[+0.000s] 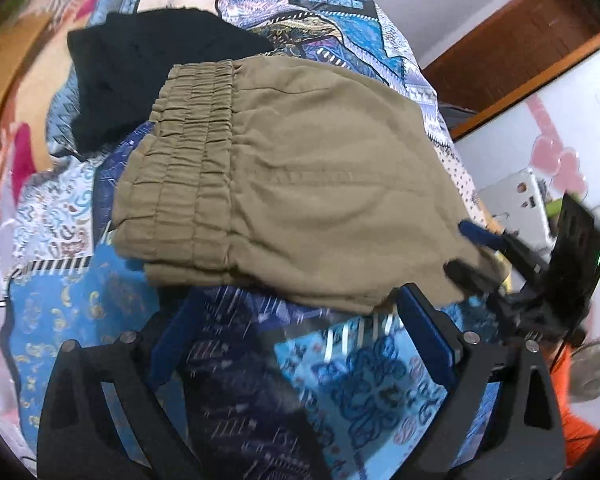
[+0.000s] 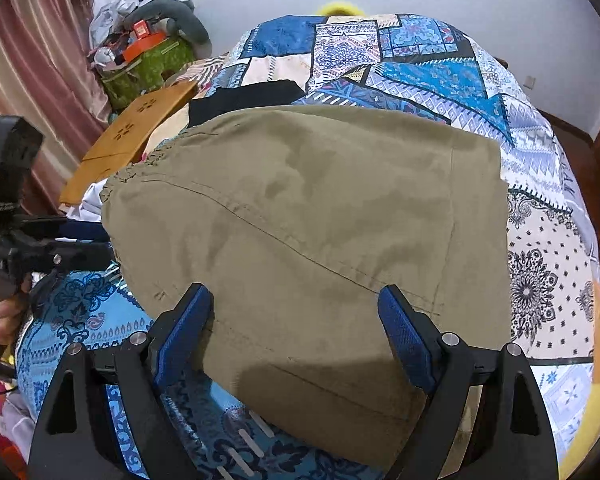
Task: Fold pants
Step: 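Grasp the elastic waistband with the left gripper and lift it off the bed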
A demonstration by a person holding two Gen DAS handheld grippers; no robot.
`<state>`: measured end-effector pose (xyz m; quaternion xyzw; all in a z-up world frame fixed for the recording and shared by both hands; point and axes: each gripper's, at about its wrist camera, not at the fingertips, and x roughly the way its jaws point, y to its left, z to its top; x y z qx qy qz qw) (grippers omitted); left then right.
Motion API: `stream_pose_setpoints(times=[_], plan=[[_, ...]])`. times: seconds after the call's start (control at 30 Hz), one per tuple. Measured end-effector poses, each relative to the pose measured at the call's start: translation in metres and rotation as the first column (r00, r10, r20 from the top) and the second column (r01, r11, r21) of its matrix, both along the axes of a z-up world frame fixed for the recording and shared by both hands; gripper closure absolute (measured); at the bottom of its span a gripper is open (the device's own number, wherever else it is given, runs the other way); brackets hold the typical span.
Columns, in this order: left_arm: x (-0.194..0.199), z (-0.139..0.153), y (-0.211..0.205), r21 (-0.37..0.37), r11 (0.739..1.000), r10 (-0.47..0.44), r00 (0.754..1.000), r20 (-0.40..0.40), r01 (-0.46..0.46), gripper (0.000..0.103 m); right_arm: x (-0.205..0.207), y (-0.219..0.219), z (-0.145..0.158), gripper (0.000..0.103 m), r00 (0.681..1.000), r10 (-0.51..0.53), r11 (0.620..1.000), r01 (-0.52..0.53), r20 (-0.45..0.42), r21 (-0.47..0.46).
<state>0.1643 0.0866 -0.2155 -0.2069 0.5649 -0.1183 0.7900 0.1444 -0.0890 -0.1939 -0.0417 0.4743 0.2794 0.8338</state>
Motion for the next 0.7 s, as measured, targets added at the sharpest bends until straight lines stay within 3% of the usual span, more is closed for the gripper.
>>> stream_pose_setpoints(times=[0.2,0.27,0.4,0.47,0.57,0.7], plan=[[0.027,-0.003,0.017,-0.132,0.988,0.074,0.997,-0.035,-0.078,0.006,0.001,0.0,-0.003,0.017,1.0,0.009,1.0,-0.008,-0.02,0.013],[0.034,-0.004,0.025,-0.145,0.981,0.123,0.992,-0.04,-0.128,0.017,0.001,0.0,-0.003,0.017,1.0,0.011,1.0,-0.01,-0.021,0.015],[0.037,-0.001,0.028,-0.078,0.983,0.166,0.986,-0.016,-0.167,0.052,0.001,-0.003,-0.004,0.017,1.0,0.009,0.999,-0.008,-0.025,0.031],[0.034,0.003,0.032,-0.068,0.982,0.179,0.984,0.008,-0.178,0.06,0.001,-0.005,-0.003,0.017,1.0,0.003,0.999,-0.002,-0.024,0.04],[0.025,0.012,0.04,-0.058,0.977,0.207,0.977,0.048,-0.204,0.07,0.0,-0.013,0.002,0.019,1.0,-0.022,0.996,0.023,-0.016,0.084],[0.007,0.04,0.043,0.111,0.965,0.216,0.962,0.165,-0.236,0.071,0.0,-0.03,0.012,0.019,0.996,-0.092,0.99,0.091,0.002,0.108]])
